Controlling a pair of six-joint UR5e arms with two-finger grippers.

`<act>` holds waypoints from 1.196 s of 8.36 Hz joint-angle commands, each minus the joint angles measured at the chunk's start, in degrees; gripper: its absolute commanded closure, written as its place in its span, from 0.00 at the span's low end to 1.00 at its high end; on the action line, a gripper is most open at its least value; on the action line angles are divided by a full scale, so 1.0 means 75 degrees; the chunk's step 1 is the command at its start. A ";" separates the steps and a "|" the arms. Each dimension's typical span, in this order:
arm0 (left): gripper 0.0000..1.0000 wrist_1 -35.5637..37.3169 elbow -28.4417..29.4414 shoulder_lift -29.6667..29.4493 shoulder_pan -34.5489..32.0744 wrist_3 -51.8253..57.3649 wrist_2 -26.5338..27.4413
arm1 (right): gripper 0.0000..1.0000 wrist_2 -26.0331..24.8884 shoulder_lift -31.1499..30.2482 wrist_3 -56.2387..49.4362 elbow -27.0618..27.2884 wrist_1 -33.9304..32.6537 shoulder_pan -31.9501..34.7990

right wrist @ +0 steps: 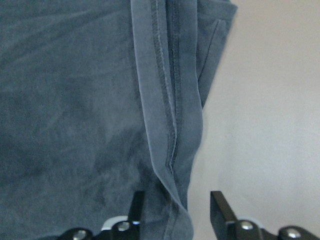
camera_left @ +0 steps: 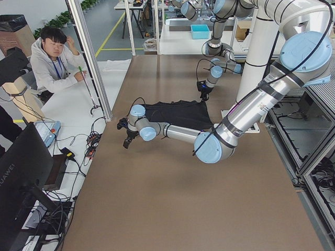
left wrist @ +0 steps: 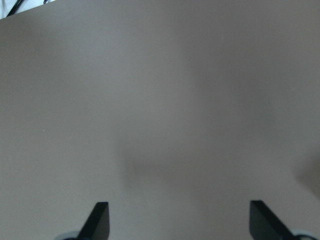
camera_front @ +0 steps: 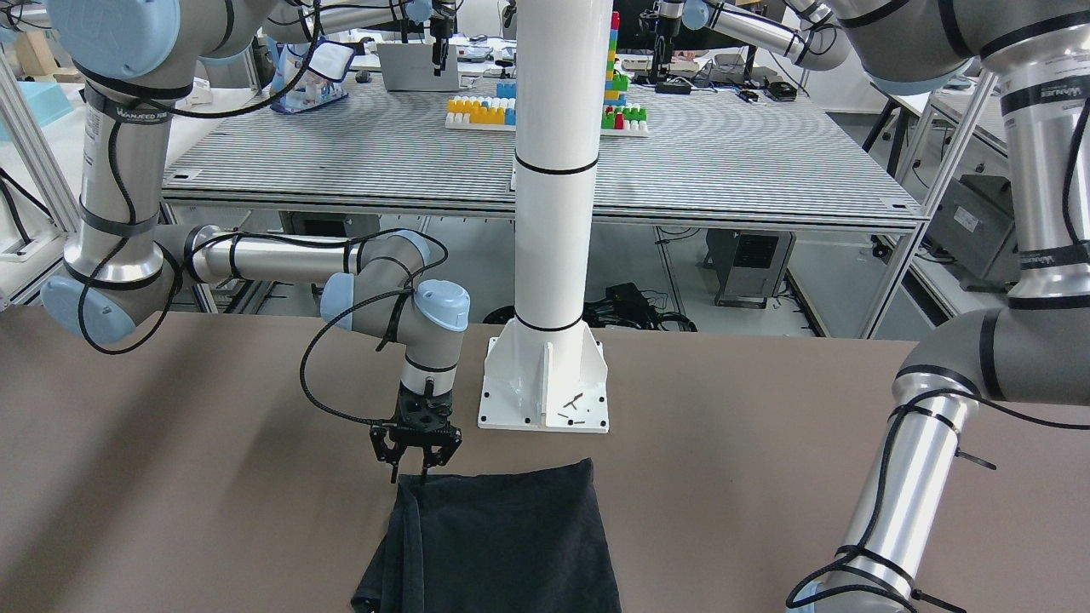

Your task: Fold clothes

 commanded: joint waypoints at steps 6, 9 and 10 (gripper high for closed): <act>0.00 0.0015 0.0008 -0.0031 0.0012 -0.0023 0.0000 | 0.06 0.0031 0.1114 -0.1857 -0.1840 0.0248 0.1040; 0.00 0.0015 0.0020 -0.0031 0.0012 -0.0023 0.0000 | 0.06 0.0043 0.1067 -0.2468 -0.1935 0.0212 0.1343; 0.00 0.0015 0.0020 -0.0031 0.0023 -0.0023 0.0000 | 0.06 0.0066 0.1067 -0.2632 -0.1935 0.0212 0.1577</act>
